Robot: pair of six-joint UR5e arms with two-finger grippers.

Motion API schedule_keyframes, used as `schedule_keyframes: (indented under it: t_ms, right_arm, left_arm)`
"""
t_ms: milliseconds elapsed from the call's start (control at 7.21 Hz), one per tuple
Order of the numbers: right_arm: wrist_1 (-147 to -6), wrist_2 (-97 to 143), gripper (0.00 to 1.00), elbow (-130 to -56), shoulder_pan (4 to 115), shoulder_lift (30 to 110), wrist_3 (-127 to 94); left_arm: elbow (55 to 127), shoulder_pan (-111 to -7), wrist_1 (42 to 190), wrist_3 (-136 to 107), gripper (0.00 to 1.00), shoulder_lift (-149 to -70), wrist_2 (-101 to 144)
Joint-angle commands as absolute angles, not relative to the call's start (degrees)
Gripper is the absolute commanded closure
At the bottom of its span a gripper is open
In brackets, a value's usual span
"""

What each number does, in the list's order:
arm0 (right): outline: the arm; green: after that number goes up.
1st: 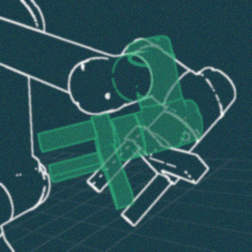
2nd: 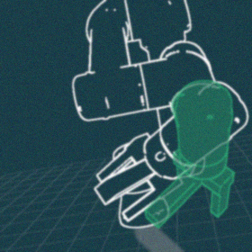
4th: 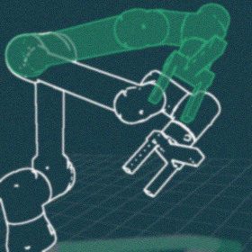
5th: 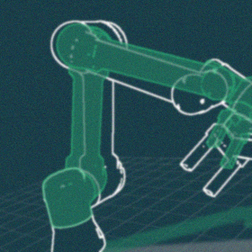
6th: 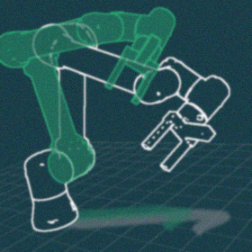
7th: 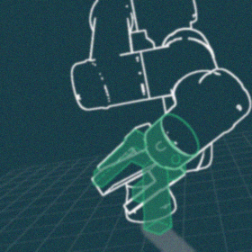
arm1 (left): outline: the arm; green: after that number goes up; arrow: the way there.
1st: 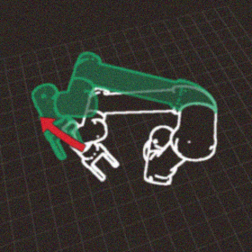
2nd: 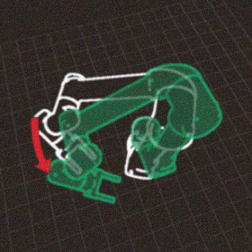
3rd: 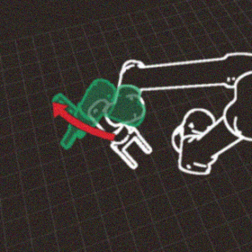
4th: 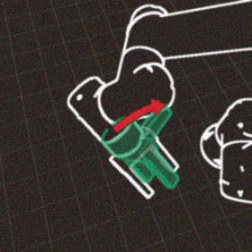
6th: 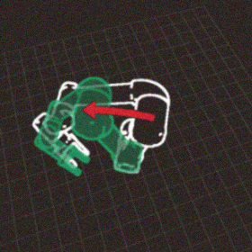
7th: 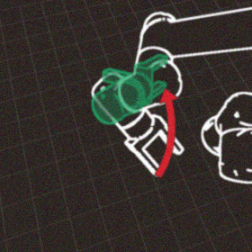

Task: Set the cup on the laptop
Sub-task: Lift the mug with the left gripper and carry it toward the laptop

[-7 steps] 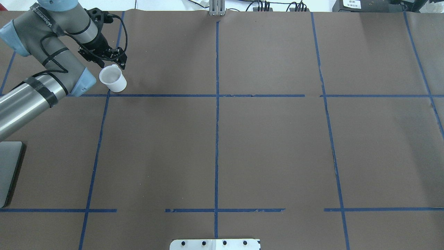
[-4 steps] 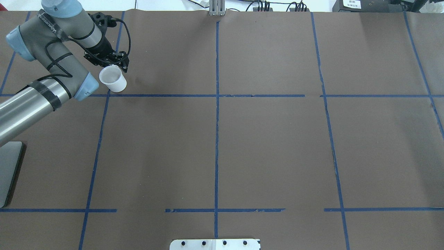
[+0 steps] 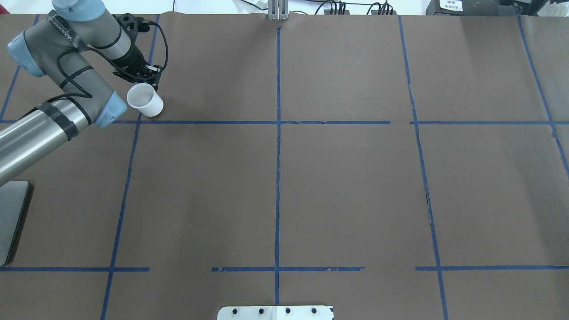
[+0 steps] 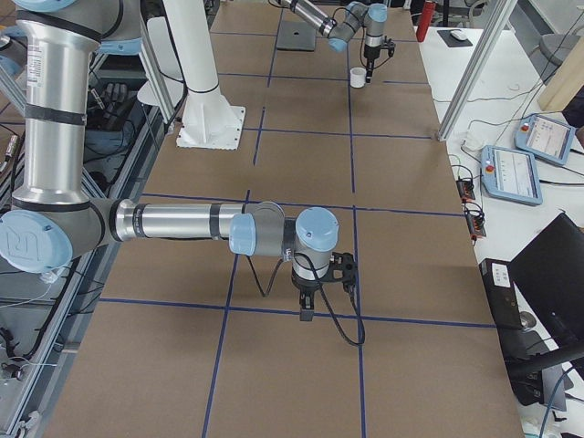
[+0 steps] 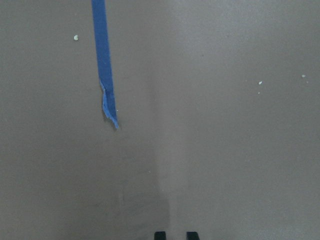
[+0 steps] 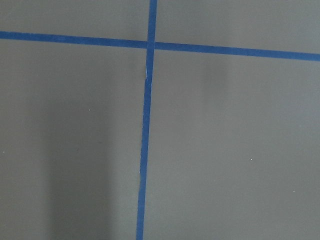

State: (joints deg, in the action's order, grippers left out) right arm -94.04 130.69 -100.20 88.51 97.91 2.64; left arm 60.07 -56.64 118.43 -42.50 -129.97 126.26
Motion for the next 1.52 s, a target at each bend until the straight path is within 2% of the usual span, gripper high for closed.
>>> schedule_keyframes:
  t_ms: [0, 277, 693, 970, 1109, 1386]
  right_arm:
    - [-94.04, 130.69, 0.0, -100.2, 88.51, 97.91, 2.64]
    - [-94.04, 130.69, 0.0, -100.2, 88.51, 97.91, 2.64]
    - [-94.04, 130.61, 0.0, -100.2, 88.51, 97.91, 2.64]
    - [-94.04, 130.61, 0.0, -100.2, 88.51, 97.91, 2.64]
    - [-94.04, 130.69, 0.0, -100.2, 88.51, 97.91, 2.64]
    - [-94.04, 130.69, 0.0, -100.2, 88.51, 97.91, 2.64]
  left_arm:
    - [71.29, -59.67, 114.03, -42.45, 1.0, -124.33, 125.6]
    - [85.36, -60.12, 112.68, -41.49, 1.0, -111.95, 125.42]
    - [97.53, -61.16, 112.76, -29.06, 1.0, -90.69, 125.42]
    - [99.66, -61.61, 113.11, -26.3, 1.0, -80.12, 125.42]
    - [99.41, -65.44, 113.2, -17.75, 1.0, -76.24, 125.42]
    - [97.4, -69.08, 113.03, -13.45, 1.0, -74.35, 125.16]
